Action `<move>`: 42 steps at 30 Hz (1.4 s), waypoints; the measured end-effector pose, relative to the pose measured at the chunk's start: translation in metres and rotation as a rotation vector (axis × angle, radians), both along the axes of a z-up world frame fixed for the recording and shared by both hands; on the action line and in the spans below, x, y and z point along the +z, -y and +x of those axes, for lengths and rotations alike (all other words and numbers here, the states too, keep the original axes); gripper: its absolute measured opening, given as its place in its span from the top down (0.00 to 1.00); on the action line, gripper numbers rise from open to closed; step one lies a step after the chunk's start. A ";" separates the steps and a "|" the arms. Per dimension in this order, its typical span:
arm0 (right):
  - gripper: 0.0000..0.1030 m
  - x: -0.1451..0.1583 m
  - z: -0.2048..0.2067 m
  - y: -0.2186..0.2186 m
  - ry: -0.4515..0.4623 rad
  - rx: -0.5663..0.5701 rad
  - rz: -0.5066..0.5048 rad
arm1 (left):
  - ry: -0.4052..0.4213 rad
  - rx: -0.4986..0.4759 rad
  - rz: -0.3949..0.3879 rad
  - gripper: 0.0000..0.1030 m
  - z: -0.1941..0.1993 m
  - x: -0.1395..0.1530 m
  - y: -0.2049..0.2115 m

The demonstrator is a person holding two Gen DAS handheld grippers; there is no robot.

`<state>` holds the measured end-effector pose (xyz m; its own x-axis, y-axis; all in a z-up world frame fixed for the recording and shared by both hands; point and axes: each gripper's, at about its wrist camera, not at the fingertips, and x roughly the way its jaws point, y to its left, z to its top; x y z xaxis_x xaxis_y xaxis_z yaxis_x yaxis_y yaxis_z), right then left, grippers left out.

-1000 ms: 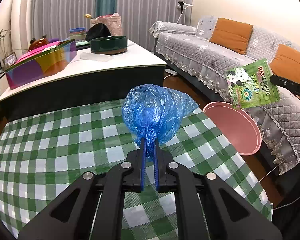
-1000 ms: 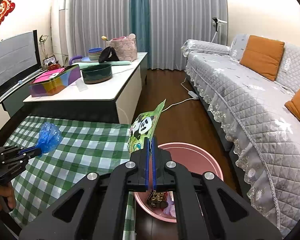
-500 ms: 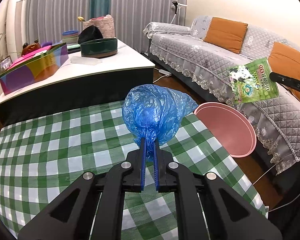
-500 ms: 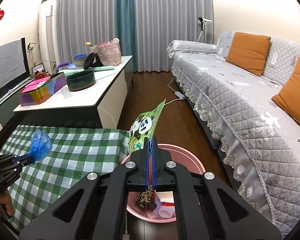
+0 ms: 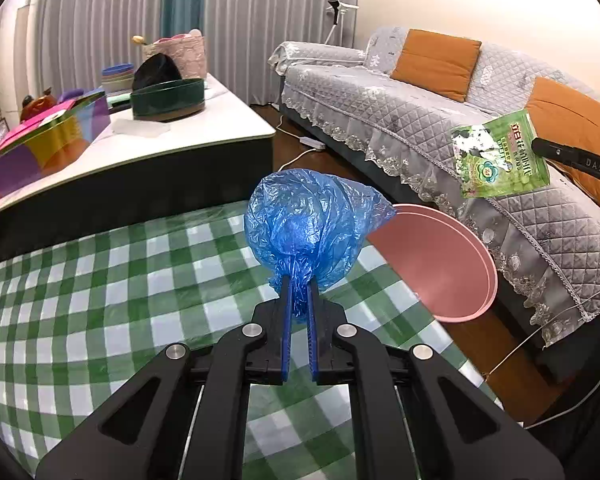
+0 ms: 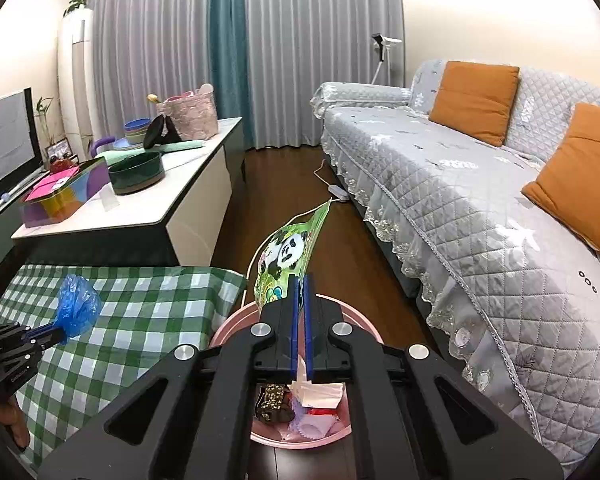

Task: Collect trash
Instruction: 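Lift and carry the blue bag and green pouch over the pink bin, then open both grippers to drop the blue bag and pouch into the bin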

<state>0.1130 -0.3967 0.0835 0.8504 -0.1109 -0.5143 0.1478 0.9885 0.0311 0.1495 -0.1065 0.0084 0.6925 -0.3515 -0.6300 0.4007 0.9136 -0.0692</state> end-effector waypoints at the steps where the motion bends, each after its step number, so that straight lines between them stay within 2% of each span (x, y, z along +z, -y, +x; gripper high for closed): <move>1: 0.97 0.000 0.001 0.002 0.000 -0.005 0.000 | 0.000 -0.003 -0.002 0.94 0.001 0.000 0.002; 18: 0.97 -0.005 0.009 0.011 -0.006 -0.041 -0.028 | 0.005 -0.080 -0.004 0.94 0.020 0.003 0.061; 40: 0.97 -0.025 0.029 0.021 -0.063 -0.067 -0.049 | -0.035 -0.177 0.027 0.94 0.043 -0.021 0.130; 42: 0.94 -0.026 0.030 0.024 -0.061 -0.079 -0.047 | -0.048 -0.205 0.020 0.90 0.045 -0.023 0.137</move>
<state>0.1426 -0.4207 0.0577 0.8056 -0.2014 -0.5571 0.2255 0.9739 -0.0260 0.1945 -0.2435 -0.0142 0.5771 -0.4692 -0.6685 0.5748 0.8148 -0.0756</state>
